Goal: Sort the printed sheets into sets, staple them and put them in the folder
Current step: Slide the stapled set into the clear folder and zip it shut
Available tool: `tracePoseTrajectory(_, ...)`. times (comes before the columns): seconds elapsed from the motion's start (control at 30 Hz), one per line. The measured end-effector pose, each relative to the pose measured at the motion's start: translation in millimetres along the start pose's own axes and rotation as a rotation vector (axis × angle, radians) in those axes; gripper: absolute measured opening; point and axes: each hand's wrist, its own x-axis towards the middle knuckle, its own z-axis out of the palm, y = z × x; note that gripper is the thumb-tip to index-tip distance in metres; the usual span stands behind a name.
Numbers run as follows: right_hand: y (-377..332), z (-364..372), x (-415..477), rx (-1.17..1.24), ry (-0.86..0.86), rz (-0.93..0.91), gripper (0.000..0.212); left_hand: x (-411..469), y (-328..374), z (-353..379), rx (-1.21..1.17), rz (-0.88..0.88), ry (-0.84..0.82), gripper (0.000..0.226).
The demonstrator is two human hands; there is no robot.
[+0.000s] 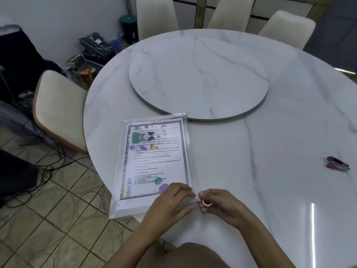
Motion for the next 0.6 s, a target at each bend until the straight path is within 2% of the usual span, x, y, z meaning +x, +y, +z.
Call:
tracePoseTrajectory(0.33, -7.5, -17.5, -1.2, -0.176, -0.059, 0.046, 0.015, 2.6, 9.9, 17.9, 0.156, 0.059, 0.117, 0.018)
tracePoseTrajectory(0.6, -11.2, -17.8, 7.6, -0.203, -0.043, 0.022, 0.013, 6.3, 8.0, 21.9, 0.205, 0.113, 0.208, 0.010)
